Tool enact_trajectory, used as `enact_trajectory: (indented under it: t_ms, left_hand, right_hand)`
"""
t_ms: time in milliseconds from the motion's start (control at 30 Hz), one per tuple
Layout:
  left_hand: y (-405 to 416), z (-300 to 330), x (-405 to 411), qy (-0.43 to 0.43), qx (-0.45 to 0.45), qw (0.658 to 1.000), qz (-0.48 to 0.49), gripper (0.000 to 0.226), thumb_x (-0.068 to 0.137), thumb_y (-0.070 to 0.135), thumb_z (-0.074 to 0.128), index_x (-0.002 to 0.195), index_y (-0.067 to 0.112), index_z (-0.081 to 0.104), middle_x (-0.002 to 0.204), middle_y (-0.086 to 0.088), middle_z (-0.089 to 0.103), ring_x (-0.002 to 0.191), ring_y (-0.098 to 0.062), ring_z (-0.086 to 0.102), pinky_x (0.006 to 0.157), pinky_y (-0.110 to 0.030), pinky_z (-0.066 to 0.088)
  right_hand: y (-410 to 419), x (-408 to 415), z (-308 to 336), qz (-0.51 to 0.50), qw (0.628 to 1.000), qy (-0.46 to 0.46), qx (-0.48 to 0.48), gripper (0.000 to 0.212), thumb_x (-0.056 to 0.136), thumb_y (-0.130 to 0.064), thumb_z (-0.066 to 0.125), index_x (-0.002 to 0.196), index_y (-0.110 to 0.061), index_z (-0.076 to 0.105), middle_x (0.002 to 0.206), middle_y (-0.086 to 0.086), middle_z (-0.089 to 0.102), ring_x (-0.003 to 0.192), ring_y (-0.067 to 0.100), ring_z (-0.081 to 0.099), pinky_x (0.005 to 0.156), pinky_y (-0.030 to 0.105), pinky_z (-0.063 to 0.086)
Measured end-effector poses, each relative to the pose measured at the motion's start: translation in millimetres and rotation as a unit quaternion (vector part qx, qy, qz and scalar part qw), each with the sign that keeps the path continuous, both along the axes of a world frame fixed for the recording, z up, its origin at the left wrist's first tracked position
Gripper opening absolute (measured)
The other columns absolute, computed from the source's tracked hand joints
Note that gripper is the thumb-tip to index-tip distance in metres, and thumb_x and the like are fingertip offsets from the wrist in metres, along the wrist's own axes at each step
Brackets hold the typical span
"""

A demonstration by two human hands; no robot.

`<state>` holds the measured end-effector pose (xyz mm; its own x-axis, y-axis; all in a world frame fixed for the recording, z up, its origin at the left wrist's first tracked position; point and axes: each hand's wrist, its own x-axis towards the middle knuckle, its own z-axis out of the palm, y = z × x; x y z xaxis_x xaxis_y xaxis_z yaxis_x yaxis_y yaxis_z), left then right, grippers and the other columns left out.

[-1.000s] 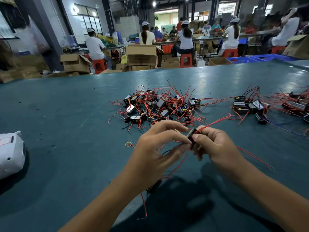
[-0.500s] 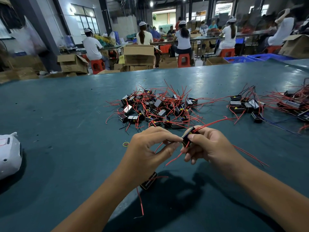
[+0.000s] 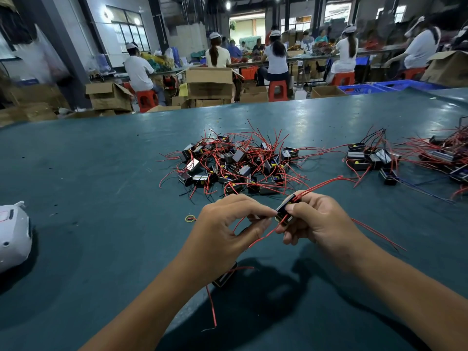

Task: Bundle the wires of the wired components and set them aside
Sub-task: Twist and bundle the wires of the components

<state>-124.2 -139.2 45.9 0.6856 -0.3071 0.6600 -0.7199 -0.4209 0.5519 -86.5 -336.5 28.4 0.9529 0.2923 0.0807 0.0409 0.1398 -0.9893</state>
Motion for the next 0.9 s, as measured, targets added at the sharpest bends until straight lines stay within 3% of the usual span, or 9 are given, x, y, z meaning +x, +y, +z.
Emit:
enact_trajectory:
  t_ms: [400, 900]
  left_hand:
    - [6, 2, 2, -0.013, -0.014, 1.0, 0.022, 0.009, 0.09, 0.015, 0.071, 0.097, 0.012, 0.076, 0.084, 0.006, 0.07, 0.08, -0.012, 0.065, 0.078, -0.012, 0.041]
    - [19, 6, 8, -0.037, -0.025, 0.996, 0.071, 0.012, 0.088, 0.023, 0.072, 0.087, 0.012, 0.075, 0.079, 0.002, 0.07, 0.075, -0.01, 0.062, 0.075, -0.008, 0.039]
  right_hand:
    - [-4, 3, -1, -0.023, 1.0, 0.019, -0.002, 0.017, 0.097, -0.003, 0.046, 0.082, -0.004, 0.054, 0.066, 0.021, 0.069, 0.043, 0.024, 0.061, 0.039, 0.023, 0.045]
    - [-11, 9, -1, -0.018, 0.999, 0.042, -0.005, 0.021, 0.096, -0.005, 0.047, 0.078, -0.005, 0.058, 0.066, 0.022, 0.068, 0.042, 0.023, 0.059, 0.04, 0.024, 0.045]
